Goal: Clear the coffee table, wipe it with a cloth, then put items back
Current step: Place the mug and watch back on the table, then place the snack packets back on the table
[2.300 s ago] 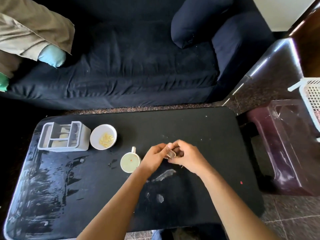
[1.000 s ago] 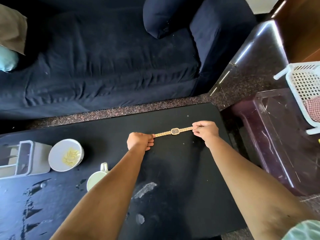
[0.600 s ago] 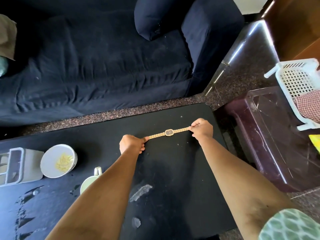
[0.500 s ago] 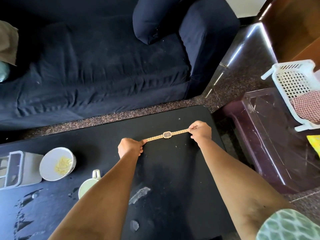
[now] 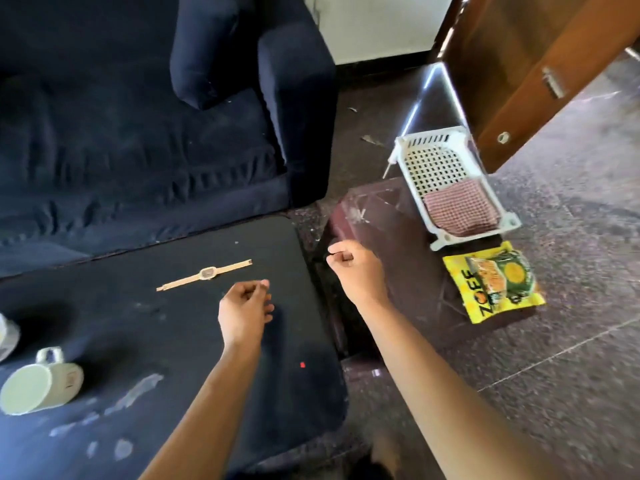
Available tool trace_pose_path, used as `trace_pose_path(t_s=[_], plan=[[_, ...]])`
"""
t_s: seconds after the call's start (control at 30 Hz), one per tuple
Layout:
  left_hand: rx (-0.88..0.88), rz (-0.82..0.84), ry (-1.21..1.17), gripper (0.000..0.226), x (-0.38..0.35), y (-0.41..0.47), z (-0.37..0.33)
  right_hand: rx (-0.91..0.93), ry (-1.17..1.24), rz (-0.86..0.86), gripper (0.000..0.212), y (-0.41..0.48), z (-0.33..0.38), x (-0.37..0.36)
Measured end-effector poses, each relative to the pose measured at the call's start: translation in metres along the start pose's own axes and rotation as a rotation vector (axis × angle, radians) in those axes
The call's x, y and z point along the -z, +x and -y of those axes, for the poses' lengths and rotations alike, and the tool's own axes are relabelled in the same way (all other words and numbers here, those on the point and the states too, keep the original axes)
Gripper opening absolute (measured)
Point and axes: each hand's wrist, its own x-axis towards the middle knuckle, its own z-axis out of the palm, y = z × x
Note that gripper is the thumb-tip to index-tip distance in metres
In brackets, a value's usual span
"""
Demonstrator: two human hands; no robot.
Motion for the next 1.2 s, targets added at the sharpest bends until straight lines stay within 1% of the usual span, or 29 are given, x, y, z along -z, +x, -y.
trace_pose_path(t_s=[0.1, 0.17, 0.23, 0.3, 0.33, 0.37, 0.43, 0.47, 0.5, 0.53, 0.57, 0.63, 0.73, 0.8, 0.83, 0.93, 1.0, 1.07, 1.1, 1.17, 1.2], plan=[[-0.037, 0.158, 0.027, 0.005, -0.08, -0.045, 0.007, 0.078, -0.04, -0.062, 0.011, -0.004, -0.017, 0.087], [-0.024, 0.26, 0.051, 0.006, -0.133, -0.071, 0.012, 0.103, -0.087, -0.154, 0.009, 0.001, -0.034, 0.145], [0.02, 0.349, 0.043, 0.016, -0.175, -0.088, 0.023, 0.082, -0.133, -0.234, 0.015, 0.007, -0.056, 0.192], [0.079, 0.424, 0.114, 0.025, -0.208, -0.1, 0.035, 0.073, -0.242, -0.225, 0.027, 0.017, -0.079, 0.23], [0.125, 0.451, 0.148, 0.029, -0.22, -0.103, 0.04, 0.09, -0.316, -0.166, 0.034, 0.023, -0.088, 0.246], [0.18, 0.472, 0.161, 0.032, -0.229, -0.105, 0.044, 0.112, -0.403, -0.066, 0.039, 0.03, -0.094, 0.259], [0.22, 0.466, 0.187, 0.038, -0.246, -0.108, 0.05, 0.149, -0.643, 0.243, 0.052, 0.042, -0.097, 0.281], [0.198, 0.458, 0.215, 0.043, -0.255, -0.109, 0.053, 0.14, -0.765, 0.412, 0.063, 0.049, -0.098, 0.288], [0.171, 0.455, 0.251, 0.047, -0.26, -0.109, 0.053, 0.121, -0.881, 0.541, 0.074, 0.056, -0.097, 0.29], [0.147, 0.456, 0.281, 0.051, -0.266, -0.11, 0.052, 0.111, -0.984, 0.612, 0.083, 0.062, -0.096, 0.29], [0.139, 0.453, 0.303, 0.053, -0.273, -0.114, 0.051, 0.116, -1.061, 0.64, 0.087, 0.067, -0.098, 0.291], [0.118, 0.421, 0.311, 0.05, -0.283, -0.117, 0.048, 0.154, -1.124, 0.632, 0.088, 0.075, -0.102, 0.289], [0.102, 0.358, 0.35, 0.029, -0.296, -0.12, 0.045, 0.137, -1.096, 0.621, 0.082, 0.082, -0.106, 0.292], [0.082, 0.333, 0.382, 0.013, -0.303, -0.122, 0.044, 0.109, -1.014, 0.591, 0.078, 0.083, -0.108, 0.297], [0.07, 0.321, 0.404, 0.01, -0.304, -0.124, 0.043, 0.095, -0.964, 0.564, 0.078, 0.082, -0.109, 0.298], [0.018, 0.298, 0.459, 0.014, -0.307, -0.13, 0.038, 0.039, -0.835, 0.475, 0.079, 0.079, -0.112, 0.304], [-0.017, 0.307, 0.453, 0.016, -0.305, -0.136, 0.033, -0.005, -0.734, 0.425, 0.076, 0.078, -0.112, 0.308], [-0.036, 0.345, 0.354, 0.013, -0.299, -0.143, 0.029, -0.054, -0.637, 0.384, 0.071, 0.074, -0.108, 0.312], [-0.032, 0.369, 0.286, 0.011, -0.294, -0.145, 0.027, -0.061, -0.608, 0.365, 0.065, 0.072, -0.105, 0.313], [-0.024, 0.399, 0.165, 0.015, -0.277, -0.149, 0.022, -0.05, -0.574, 0.326, 0.053, 0.067, -0.096, 0.311], [-0.016, 0.409, 0.107, 0.016, -0.267, -0.15, 0.02, -0.041, -0.556, 0.313, 0.051, 0.063, -0.09, 0.309]])
